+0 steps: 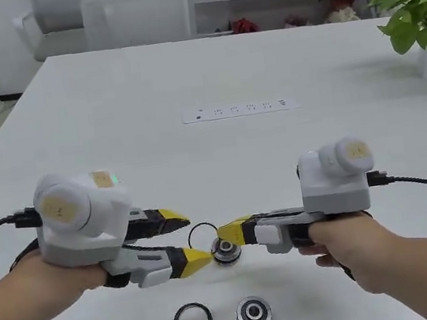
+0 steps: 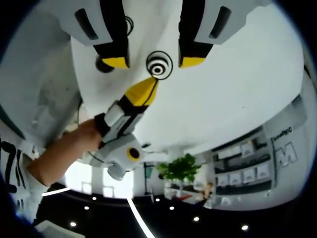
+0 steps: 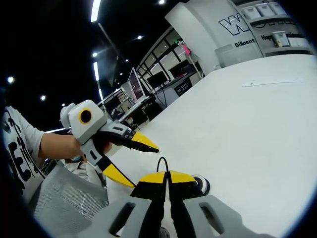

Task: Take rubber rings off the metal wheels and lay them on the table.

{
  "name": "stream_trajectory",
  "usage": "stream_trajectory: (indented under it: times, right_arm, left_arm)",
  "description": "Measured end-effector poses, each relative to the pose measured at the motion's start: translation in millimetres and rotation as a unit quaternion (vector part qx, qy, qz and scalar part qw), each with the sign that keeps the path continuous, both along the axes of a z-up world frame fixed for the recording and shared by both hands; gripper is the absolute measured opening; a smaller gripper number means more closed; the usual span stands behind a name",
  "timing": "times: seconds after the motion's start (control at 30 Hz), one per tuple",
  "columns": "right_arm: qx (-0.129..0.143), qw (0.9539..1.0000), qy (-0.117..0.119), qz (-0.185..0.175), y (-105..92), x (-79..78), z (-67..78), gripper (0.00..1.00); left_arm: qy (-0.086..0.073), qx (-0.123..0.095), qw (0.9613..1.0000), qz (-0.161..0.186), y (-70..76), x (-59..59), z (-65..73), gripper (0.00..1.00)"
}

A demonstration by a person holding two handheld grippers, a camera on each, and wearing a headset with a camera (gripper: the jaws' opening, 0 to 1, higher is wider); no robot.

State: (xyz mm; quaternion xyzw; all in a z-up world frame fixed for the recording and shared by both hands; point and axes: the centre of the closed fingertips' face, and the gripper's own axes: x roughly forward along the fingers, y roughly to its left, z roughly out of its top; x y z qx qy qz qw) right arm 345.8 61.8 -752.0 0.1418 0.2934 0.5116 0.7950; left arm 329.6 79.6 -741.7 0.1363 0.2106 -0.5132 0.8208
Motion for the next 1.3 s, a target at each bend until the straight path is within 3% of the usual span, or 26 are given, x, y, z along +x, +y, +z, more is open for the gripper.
stream_trajectory:
  times: [0.6,1.3]
  right_arm:
    - [-0.015,0.9992,0.017,0.034,23.6,-18.8,-14.3,0.0]
    - [-0.046,0.9971,0.039,0.047,30.4,-27.7,-43.7,0.0]
  left_arm:
    - [0.007,0.002,0.9997,0.023,37.6,-14.3,-2.8,0.51]
    - [0.013,0.013,0.9993,0.034,50.5,-20.8,-15.4,0.51]
